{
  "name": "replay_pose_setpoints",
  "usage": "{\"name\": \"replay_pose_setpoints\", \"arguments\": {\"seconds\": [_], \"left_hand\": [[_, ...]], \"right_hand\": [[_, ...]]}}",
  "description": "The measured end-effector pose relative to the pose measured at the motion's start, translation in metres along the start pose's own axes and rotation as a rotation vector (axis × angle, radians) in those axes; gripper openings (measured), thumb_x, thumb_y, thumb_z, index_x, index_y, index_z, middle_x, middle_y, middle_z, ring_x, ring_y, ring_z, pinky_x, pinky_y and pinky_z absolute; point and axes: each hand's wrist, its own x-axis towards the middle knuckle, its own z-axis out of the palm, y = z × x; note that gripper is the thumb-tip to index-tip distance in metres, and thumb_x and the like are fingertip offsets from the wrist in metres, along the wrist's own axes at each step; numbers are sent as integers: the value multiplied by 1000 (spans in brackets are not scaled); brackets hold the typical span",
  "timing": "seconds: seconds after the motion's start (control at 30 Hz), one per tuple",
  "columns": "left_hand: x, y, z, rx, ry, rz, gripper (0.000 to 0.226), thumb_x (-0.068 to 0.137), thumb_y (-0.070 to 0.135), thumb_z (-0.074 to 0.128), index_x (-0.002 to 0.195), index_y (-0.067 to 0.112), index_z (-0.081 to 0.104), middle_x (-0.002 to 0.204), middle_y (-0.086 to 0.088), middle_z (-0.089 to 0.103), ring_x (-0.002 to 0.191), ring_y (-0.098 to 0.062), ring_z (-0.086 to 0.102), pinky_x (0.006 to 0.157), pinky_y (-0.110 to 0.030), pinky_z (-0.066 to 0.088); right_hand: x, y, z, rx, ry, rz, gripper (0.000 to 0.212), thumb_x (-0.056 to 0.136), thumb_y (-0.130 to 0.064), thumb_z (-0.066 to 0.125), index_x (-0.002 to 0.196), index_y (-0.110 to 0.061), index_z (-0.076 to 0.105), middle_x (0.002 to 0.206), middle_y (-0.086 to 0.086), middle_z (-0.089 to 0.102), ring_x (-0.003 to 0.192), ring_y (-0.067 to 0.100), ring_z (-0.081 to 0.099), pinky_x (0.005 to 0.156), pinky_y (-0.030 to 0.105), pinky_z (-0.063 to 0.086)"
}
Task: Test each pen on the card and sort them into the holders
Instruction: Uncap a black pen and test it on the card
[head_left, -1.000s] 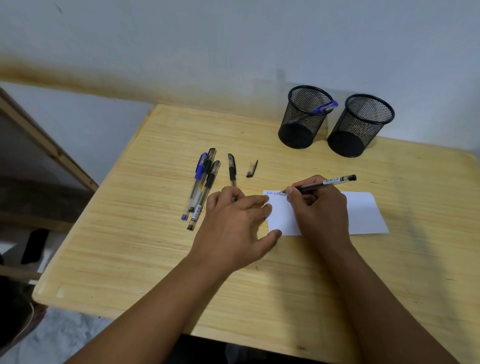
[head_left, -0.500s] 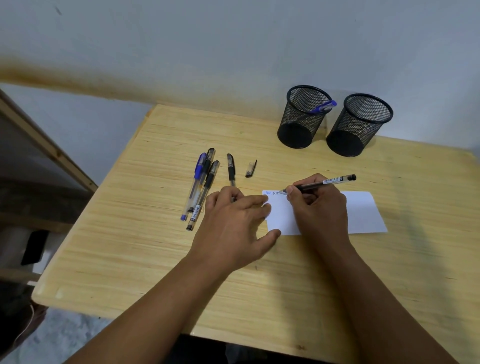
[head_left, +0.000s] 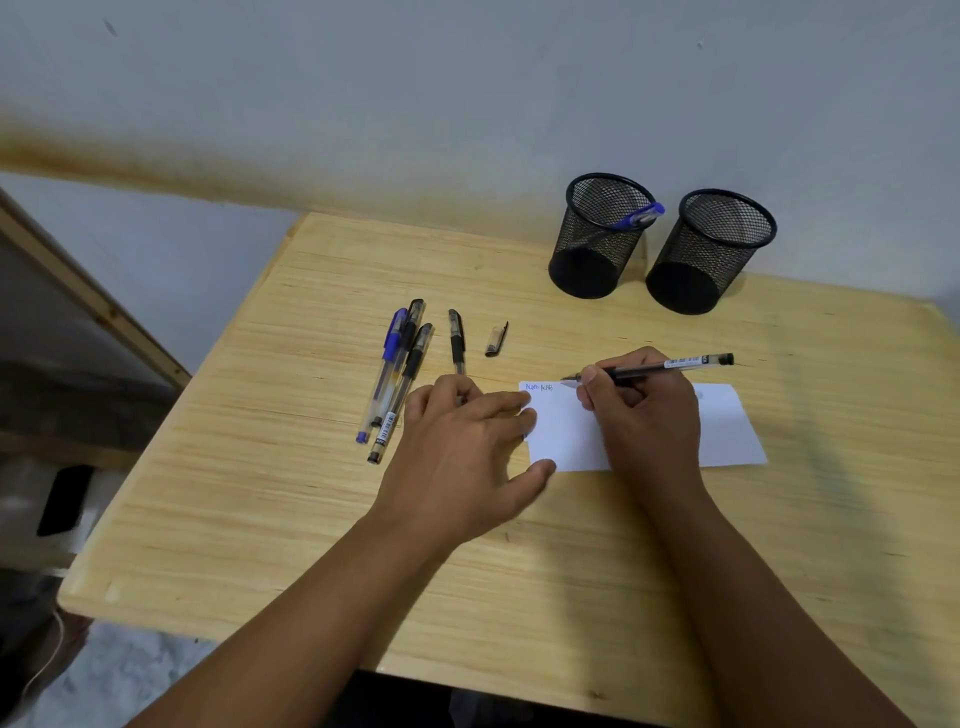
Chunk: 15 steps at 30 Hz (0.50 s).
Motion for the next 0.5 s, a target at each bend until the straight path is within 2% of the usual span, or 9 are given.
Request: {"name": "replay_pose_setpoints", "arguments": {"seconds": [0.03,0.1,0.2,0.33,0.5], "left_hand": [[0,0,0,-5,1,-1,45,78,66,54,107,37,70,127,21,63,113,-18,43,92,-36,25],[-1,1,0,-20,5,-5,45,77,66,55,107,37,70,126,22,63,114,-18,43,92,-37,26],[-2,2,-3,-9,-7,-31,50,77,69,52,113,39,68,128,26,60,116,-14,40,95,-38,23],[1,6,-7,10,-36,-65,56,76,71,48,121,41,61,130,31,55,120,-10,32,99,-35,11],[7,13,-13,8,-60,-91,53,73,65,54,119,39,59,122,28,58,120,-10,28,96,-32,10]], "right_hand": [[0,1,-1,32,18,9,15,90,-23,63,81,-15,72,73,-12,68,73,0,64,64,7,42],[0,2,-2,80,28,30,14,89,-21,63,82,-12,71,75,-4,70,76,10,66,70,23,49],[1,3,-7,214,23,133,9,89,-22,65,81,-18,68,78,3,73,82,21,70,79,40,56],[2,1,-27,356,18,168,10,92,-16,65,83,-19,68,77,6,74,81,24,73,82,41,59],[-9,-8,-46,408,4,190,3,92,-13,66,90,-15,68,81,7,74,82,21,72,84,39,59]]}}
